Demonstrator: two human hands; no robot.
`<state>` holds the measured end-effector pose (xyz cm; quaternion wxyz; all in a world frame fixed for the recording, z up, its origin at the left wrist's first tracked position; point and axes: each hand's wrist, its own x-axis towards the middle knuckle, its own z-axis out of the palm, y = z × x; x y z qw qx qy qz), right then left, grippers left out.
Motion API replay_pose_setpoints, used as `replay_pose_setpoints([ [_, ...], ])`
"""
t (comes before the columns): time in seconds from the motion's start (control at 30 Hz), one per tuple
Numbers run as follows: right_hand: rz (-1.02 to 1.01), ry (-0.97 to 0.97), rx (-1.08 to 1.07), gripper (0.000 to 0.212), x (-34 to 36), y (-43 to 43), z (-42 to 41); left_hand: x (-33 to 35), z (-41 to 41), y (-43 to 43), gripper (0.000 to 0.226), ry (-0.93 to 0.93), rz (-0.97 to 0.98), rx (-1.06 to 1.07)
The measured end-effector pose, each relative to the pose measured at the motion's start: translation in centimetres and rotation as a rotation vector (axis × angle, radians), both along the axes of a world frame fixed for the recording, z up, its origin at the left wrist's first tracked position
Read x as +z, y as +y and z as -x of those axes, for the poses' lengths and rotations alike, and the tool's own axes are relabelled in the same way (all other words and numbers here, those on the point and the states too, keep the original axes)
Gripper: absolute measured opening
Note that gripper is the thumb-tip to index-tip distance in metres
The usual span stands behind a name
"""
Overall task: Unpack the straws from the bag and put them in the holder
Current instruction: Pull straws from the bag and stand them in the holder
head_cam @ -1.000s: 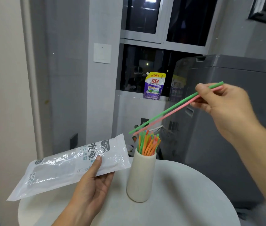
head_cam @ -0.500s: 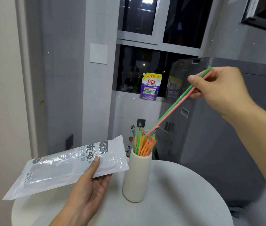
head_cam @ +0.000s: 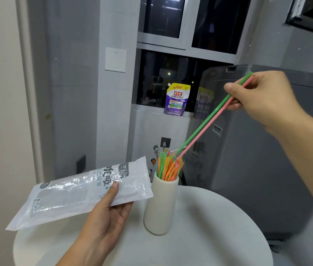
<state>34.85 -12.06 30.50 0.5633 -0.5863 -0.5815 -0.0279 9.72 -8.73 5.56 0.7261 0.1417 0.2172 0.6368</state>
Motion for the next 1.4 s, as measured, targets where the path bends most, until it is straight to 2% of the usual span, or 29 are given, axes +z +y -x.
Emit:
replay_pose_setpoints([
  [0.3, 0.072, -0.033, -0.007, 0.014, -0.7, 0.9, 0.0, 0.0, 0.1, 0.0, 0.023, 0.008, 0.002, -0.006],
  [0.53, 0.198, 0.043, 0.088, 0.019, -2.3, 2.8, 0.5, 0.0, 0.0, -0.1, 0.024, 0.016, -0.013, 0.002],
  [0.7, 0.247, 0.091, 0.132, 0.014, -3.6, 4.0, 0.7, 0.0, 0.1, -0.1, 0.028, 0.008, -0.011, 0.013],
  [0.97, 0.225, -0.056, 0.108, 0.016, -2.8, 3.9, 0.5, -0.1, -0.1, 0.0, 0.02, 0.017, -0.005, 0.007],
  [1.2, 0.279, -0.15, 0.123, 0.015, -2.8, 5.4, 1.4, -0.2, -0.4, 0.0, 0.022, 0.014, 0.009, -0.001],
  [1.4, 0.383, -0.189, 0.116, 0.023, -5.2, 7.0, 2.0, -0.2, -0.2, 0.0, 0.023, 0.018, 0.015, 0.003],
])
